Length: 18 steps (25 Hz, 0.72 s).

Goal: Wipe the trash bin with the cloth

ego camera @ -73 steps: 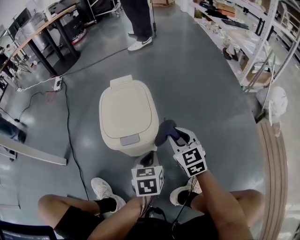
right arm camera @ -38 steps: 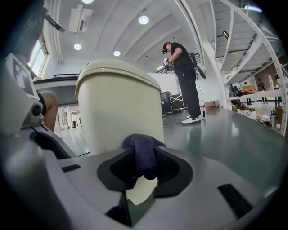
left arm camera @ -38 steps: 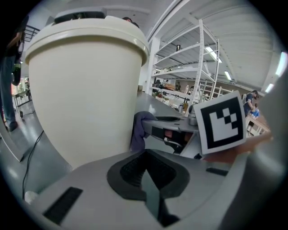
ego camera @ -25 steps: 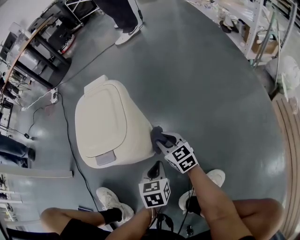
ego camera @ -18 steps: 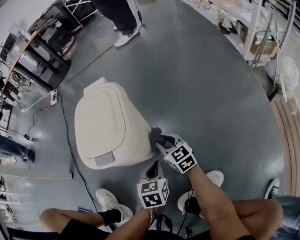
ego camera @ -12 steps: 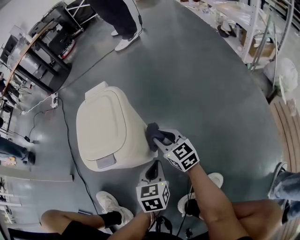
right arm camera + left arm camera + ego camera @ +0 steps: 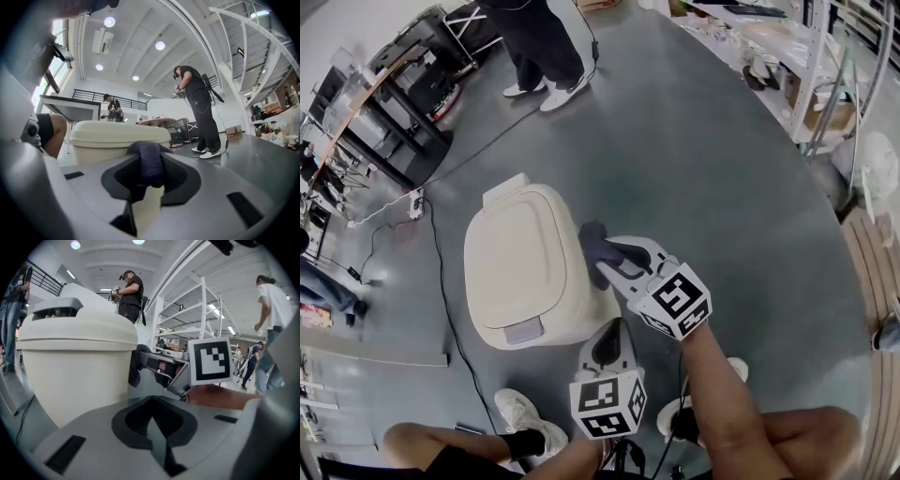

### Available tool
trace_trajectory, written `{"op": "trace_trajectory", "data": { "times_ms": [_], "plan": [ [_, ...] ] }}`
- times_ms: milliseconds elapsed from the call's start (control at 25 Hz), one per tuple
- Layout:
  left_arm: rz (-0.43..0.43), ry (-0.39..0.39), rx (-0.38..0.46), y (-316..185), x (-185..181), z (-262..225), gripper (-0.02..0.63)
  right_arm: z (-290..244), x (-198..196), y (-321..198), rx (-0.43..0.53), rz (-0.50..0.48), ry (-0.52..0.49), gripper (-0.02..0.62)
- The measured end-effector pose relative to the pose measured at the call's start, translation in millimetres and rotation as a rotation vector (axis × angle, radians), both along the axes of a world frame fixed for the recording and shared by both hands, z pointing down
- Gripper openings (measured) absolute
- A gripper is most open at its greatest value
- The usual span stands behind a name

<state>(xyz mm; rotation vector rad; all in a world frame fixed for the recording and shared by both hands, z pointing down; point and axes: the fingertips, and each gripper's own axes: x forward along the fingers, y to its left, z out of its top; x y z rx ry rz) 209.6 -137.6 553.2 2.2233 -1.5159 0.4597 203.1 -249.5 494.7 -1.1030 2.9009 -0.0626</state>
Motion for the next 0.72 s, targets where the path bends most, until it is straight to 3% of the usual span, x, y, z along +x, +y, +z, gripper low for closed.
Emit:
{"op": "trace_trajectory", "data": {
  "times_ms": [320,720],
  "plan": [
    [0.020,-0.008,-0.019,0.0,8.4,15.2,-0.003,14.1,-2.3,-5.5,-0.046,-0.003,-0.050,0.098],
    [0.034,-0.035,-0.091,3.4,6.1,55.7,-0.002,62.3,-5.8,-7.7,-0.132,-0.013,-0.022,0.098]
  ]
}}
